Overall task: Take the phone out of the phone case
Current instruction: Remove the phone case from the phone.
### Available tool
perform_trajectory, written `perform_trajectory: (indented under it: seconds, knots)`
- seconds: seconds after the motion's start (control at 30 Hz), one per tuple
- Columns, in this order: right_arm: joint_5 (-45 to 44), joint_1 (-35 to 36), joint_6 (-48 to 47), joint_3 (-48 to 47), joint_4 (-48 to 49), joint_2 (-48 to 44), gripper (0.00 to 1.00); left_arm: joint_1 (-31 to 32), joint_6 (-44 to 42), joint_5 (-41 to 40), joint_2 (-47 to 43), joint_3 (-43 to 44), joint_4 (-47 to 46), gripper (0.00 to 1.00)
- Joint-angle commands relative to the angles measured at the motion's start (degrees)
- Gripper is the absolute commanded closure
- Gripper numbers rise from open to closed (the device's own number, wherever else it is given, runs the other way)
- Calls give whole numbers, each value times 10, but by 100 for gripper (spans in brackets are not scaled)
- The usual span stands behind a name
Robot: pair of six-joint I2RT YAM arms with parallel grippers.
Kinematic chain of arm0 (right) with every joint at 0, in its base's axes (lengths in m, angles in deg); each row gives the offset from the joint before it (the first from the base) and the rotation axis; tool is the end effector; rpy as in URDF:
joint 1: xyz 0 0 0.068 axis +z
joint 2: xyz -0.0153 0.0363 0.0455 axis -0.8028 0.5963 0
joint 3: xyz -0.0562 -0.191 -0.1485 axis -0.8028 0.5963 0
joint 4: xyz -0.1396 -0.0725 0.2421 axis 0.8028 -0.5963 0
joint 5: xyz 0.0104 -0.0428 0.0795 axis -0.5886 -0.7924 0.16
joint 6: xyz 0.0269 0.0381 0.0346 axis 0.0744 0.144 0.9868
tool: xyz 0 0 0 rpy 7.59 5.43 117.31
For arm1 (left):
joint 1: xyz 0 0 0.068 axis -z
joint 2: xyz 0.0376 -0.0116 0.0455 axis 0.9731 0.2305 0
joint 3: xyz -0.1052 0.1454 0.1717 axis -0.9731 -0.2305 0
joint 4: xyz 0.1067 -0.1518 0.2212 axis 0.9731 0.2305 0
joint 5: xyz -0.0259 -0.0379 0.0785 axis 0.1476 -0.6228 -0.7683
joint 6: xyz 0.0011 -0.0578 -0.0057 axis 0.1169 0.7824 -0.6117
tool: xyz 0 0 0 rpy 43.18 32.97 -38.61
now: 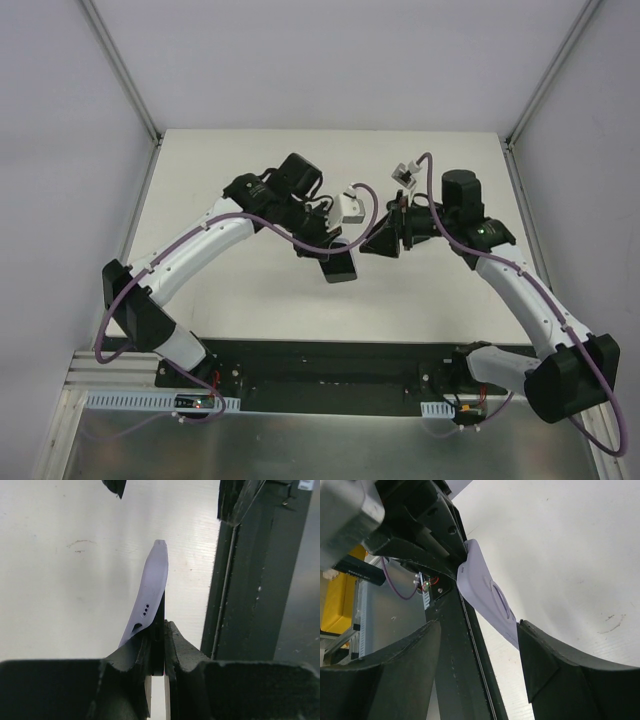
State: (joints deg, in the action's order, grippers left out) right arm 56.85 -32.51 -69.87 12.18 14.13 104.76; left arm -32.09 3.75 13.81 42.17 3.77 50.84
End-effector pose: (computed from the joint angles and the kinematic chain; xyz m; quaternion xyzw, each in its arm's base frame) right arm 0.2608 0.1376 0.3125 -0.4358 0.6391 0.4624 0.4334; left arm 0.2386 -0.2652 0.3350 0.6155 0.6686 -0.2929 0.2971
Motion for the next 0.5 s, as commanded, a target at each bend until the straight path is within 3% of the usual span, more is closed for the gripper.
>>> perform_trajectory:
  seconds: [0.0, 0.27, 0.47]
  knots:
    - [13, 20, -57, -39, -31, 8, 32, -6, 39, 106, -8, 25, -22, 100]
    - [5, 49, -79, -68, -52, 32, 33, -7, 74, 159, 10, 38, -23, 100]
    - [11, 52, -81, -54, -50, 28, 42, -7, 84, 172, 19, 51, -24, 100]
